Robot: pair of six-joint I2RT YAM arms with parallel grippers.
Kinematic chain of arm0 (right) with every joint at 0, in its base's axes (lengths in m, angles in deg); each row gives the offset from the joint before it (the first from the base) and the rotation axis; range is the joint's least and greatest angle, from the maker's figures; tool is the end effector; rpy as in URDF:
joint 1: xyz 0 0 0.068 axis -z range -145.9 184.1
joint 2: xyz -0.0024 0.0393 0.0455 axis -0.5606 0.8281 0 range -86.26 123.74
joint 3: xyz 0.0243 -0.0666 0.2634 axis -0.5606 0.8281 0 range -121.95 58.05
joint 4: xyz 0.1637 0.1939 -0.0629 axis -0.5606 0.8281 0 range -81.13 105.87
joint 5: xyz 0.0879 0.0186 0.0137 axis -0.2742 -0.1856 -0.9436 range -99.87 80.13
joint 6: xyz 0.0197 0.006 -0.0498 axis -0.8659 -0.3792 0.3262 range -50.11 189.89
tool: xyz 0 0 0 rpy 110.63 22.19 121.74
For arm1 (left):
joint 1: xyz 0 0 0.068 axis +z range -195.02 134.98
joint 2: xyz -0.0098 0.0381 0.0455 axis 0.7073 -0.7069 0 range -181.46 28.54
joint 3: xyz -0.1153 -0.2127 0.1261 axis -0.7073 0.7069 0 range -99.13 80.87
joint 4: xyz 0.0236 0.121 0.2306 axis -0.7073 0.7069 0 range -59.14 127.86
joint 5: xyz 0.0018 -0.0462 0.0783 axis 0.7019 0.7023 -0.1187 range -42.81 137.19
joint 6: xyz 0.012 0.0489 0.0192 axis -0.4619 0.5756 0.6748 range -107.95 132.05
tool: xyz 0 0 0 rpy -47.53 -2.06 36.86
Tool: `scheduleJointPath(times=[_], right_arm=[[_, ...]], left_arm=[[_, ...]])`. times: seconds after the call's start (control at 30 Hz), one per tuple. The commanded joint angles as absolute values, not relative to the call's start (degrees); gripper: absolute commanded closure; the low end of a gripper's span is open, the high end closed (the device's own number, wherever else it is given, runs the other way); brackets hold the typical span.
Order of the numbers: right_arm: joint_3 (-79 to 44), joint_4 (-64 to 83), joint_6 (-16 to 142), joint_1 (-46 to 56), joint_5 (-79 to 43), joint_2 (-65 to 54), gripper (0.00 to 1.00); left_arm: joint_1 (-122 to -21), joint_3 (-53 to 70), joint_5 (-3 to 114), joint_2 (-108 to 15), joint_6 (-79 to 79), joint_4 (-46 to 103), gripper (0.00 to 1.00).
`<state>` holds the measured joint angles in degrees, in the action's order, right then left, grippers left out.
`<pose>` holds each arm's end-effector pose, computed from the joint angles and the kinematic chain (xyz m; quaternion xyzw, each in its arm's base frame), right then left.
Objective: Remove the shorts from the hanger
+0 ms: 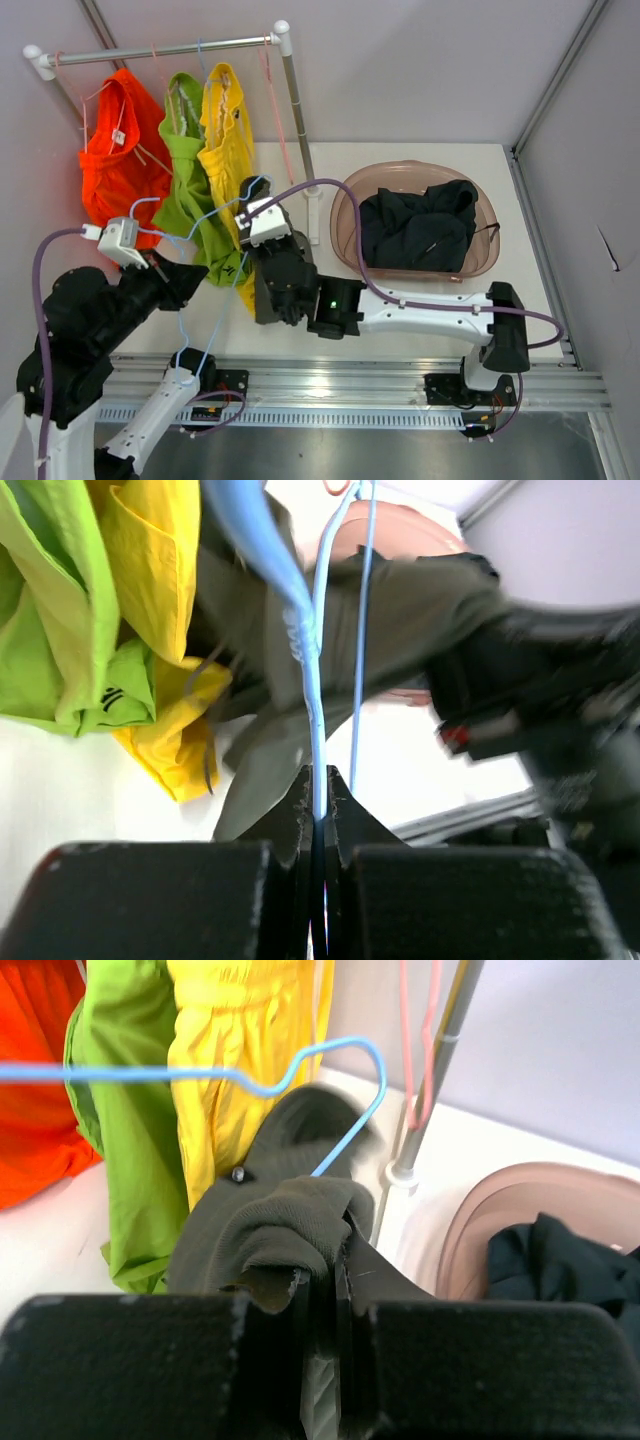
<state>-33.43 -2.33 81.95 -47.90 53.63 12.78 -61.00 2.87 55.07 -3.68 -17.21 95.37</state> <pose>0.0874 0.3936 0.4072 -0.1642 0.6774 0.0603 0.7145 0.0256 -0.0124 0.4366 -0.0539 0.8100 -0.2751 0.5150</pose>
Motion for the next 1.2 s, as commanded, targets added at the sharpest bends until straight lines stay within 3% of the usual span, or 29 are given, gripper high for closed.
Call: scheduleJointPath(times=[0.0, 0.2, 0.3, 0.57, 0.73, 0.87, 1.17], right_arm=[[-35.90, -5.10, 85.62, -49.04, 52.00, 7.09, 1.00], [-43.88, -6.77, 95.27, -45.81, 52.36, 4.27, 1.00], [-53.96, -6.78, 99.94, -40.64, 50.87, 4.70, 1.00], [-79.19, 5.62, 98.19, -24.80, 41.21, 10.41, 1.00], [-83.81, 7.81, 96.36, -16.71, 37.07, 12.53, 1.00], [-76.36, 12.56, 86.26, -9.60, 34.52, 8.68, 1.00], [-29.43, 3.60, 71.75, -7.91, 31.09, -8.19, 1.00]], left_arm=[[-60.75, 0.01, 58.18, -2.13, -18.62, 101.52, 1.00], [-60.66, 0.36, 57.39, 1.20, -19.33, 102.32, 1.00], [-60.66, 2.28, 56.51, 2.26, -18.54, 101.79, 1.00], [-60.66, 5.72, 54.75, 4.11, -17.66, 100.82, 1.00], [-60.66, 6.86, 53.43, 4.46, -17.13, 100.74, 1.00], [-60.66, 7.48, 52.03, 4.37, -17.13, 100.38, 1.00], [-60.66, 6.08, 49.13, -0.37, -16.78, 95.47, 1.00]])
